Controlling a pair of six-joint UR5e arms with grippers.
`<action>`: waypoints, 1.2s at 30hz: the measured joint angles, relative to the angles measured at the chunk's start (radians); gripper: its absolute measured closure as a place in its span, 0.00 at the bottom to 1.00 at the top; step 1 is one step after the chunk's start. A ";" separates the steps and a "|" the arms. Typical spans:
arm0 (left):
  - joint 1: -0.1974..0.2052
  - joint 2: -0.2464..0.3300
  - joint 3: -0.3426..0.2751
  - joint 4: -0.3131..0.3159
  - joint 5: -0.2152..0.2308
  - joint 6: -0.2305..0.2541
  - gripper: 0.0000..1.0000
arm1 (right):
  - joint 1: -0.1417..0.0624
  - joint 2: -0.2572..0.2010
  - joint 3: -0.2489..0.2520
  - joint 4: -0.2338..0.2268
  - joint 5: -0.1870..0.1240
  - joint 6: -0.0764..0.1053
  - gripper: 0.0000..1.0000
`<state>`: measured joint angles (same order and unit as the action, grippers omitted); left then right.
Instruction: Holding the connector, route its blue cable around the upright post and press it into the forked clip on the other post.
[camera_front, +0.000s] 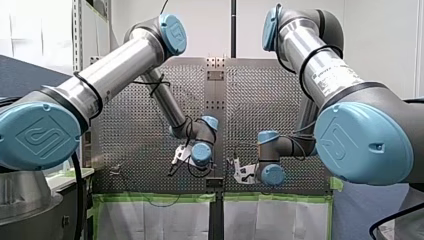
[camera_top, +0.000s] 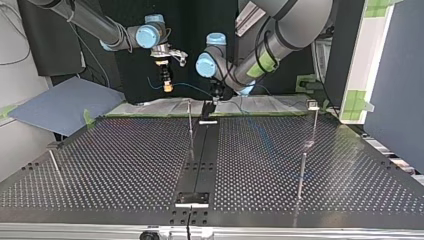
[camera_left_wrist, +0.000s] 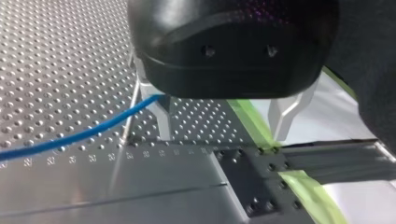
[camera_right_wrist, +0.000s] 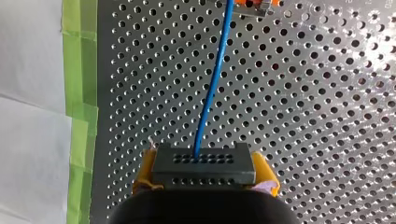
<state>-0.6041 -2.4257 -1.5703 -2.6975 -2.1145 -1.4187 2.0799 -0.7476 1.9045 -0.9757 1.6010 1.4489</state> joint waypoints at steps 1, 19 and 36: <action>-0.001 -0.001 0.002 0.002 0.002 -0.003 0.00 | 0.000 0.000 0.000 0.000 -0.003 0.000 1.00; -0.015 -0.037 0.006 0.067 0.051 -0.108 0.00 | 0.004 0.000 0.000 0.005 -0.031 0.004 1.00; -0.015 -0.056 0.006 0.108 0.084 -0.233 0.00 | 0.008 0.000 0.000 0.024 -0.058 0.003 1.00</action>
<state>-0.6194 -2.4821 -1.5640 -2.5895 -2.0302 -1.6518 2.0881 -0.7479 1.9043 -0.9522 1.5428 1.4522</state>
